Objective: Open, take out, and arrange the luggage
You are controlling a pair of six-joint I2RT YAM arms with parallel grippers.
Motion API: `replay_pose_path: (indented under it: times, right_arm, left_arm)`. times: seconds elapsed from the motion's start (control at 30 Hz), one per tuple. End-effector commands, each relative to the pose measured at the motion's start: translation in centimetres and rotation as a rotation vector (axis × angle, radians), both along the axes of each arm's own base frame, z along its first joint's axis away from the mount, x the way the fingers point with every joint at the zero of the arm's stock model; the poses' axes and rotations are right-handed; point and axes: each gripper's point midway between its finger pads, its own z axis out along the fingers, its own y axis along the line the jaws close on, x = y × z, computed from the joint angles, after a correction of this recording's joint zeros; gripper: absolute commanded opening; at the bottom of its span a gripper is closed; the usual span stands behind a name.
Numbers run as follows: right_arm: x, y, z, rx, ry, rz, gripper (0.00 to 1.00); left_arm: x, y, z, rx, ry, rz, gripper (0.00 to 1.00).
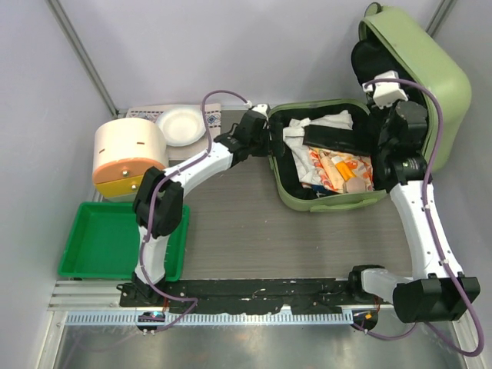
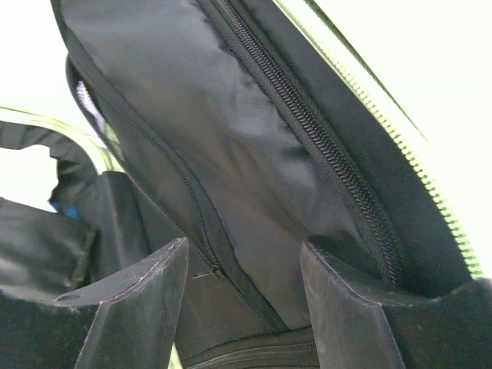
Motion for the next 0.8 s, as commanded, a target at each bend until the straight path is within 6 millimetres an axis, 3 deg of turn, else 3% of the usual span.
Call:
replay_pose_path:
  times: [0.0, 0.2, 0.3, 0.43, 0.63, 0.73, 0.77]
  right_arm:
    - [-1.0, -3.6, 4.3, 0.013, -0.134, -0.092, 0.67]
    - [-2.3, -7.6, 5.4, 0.025, -0.166, -0.179, 0.7]
    - [-2.7, -7.9, 5.2, 0.028, -0.163, -0.184, 0.7]
    - [-2.8, -7.6, 4.8, 0.039, -0.148, -0.158, 0.71]
    - [-2.5, -6.5, 3.2, 0.085, -0.09, -0.1, 0.7]
    - [-2.5, -5.1, 2.1, 0.125, -0.049, -0.025, 0.7]
    - [-2.2, -3.9, 0.6, 0.153, 0.012, 0.039, 0.7]
  left_arm:
    - [0.1, 0.8, 1.1, 0.093, -0.042, 0.042, 1.0]
    - [0.6, 0.8, -1.0, 0.136, -0.012, 0.057, 0.94]
    - [0.5, 0.6, -2.3, 0.152, 0.013, 0.042, 0.88]
    - [0.5, -0.1, -3.7, 0.175, 0.015, -0.019, 0.78]
    - [1.9, -0.5, -4.7, 0.219, -0.032, -0.072, 0.52]
    - [3.0, -0.1, -4.7, 0.229, -0.051, -0.058, 0.41]
    - [3.5, 0.1, -4.3, 0.235, -0.072, -0.055, 0.36]
